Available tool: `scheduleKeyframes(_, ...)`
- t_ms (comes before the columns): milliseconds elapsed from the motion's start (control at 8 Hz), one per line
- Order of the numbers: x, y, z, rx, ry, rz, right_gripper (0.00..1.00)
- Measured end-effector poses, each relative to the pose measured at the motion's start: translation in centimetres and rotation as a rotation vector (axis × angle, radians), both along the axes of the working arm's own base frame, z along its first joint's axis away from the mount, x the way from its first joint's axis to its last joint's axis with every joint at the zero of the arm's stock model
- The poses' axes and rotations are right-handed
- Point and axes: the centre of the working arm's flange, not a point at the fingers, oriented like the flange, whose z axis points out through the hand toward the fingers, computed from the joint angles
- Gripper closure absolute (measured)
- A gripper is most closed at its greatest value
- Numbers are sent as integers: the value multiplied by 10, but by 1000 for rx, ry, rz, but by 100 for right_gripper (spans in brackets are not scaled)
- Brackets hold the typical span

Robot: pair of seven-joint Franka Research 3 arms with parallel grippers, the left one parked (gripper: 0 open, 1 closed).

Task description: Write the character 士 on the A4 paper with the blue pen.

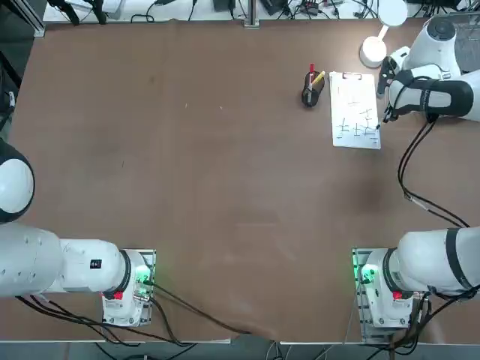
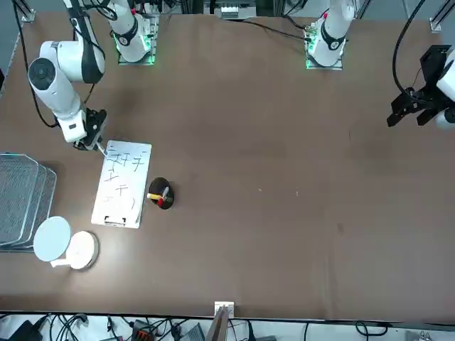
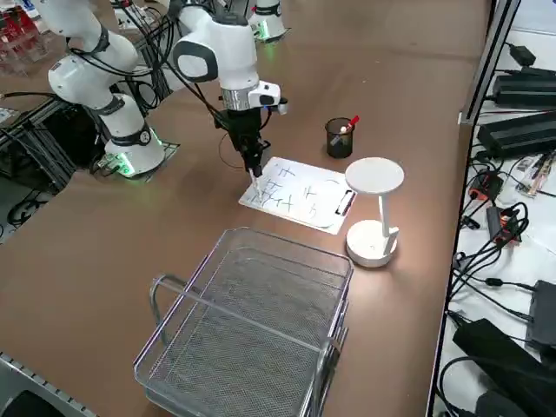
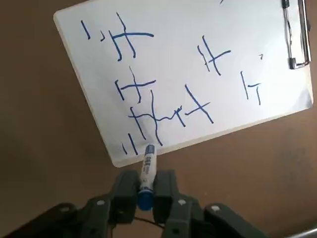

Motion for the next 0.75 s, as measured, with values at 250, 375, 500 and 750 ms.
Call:
scheduleKeyframes(250,-2,0,-3,0,6,-1,80)
scheduleKeyframes(375,-3,-1,-3,1,5,-3,80)
scheduleKeyframes(500,-4,-2,-3,0,5,-4,80)
scheduleKeyframes(750,-5,-2,-3,0,5,-5,80)
